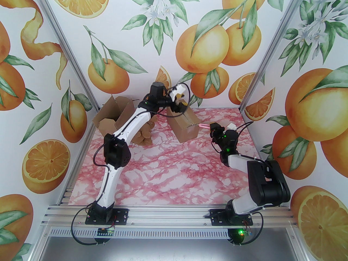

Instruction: Unpack the express box

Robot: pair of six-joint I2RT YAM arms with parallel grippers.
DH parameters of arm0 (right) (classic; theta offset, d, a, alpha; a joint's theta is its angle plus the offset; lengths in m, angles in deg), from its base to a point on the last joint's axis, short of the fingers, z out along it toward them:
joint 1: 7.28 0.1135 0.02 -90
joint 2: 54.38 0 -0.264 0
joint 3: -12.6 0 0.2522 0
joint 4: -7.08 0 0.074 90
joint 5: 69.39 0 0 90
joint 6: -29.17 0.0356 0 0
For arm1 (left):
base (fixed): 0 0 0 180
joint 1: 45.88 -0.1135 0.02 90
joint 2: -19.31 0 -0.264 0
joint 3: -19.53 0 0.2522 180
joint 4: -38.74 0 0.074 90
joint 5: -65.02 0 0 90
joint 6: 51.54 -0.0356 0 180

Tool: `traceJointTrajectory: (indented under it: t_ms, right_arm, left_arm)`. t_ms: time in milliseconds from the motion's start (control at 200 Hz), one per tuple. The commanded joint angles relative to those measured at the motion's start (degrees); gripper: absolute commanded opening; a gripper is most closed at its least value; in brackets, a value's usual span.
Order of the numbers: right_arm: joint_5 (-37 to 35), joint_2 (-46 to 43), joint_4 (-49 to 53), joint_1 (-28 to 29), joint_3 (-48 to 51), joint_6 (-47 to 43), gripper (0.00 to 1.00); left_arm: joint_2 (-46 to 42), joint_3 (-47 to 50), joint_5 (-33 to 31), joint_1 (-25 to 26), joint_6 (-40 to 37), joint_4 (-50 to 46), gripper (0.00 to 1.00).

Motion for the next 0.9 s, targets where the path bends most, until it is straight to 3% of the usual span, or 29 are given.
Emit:
traceJointTrajectory:
  t_ms: [0, 65, 260, 505, 896]
  right_arm:
    - [2.6, 1.5, 2.9, -0.3, -2.2, -2.1, 0.0]
    - [3.0, 2.2, 3.0, -0.3, -3.3, -2.5, 0.0]
    - [4.3, 3.7, 5.1, -0.3, -5.9, -4.6, 0.0]
    - [6.7, 8.0, 4.6, -0.5, -9.8, -5.3, 0.0]
    - [10.7, 18.3, 3.4, -2.2, -22.2, -4.8, 0.0]
  left_arm:
    - [7.4, -5.4, -5.9, -1.4, 1.7, -7.1, 0.78]
    - [9.4, -7.1, -7.4, -2.4, 3.8, -6.6, 0.84]
    - [13.7, -10.0, -6.6, -3.7, 7.9, -8.2, 0.87]
    - [12.7, -9.2, -3.6, -3.9, 8.6, -16.6, 0.8]
    - [-2.0, 14.6, -3.8, -3.1, 10.4, -14.6, 0.73]
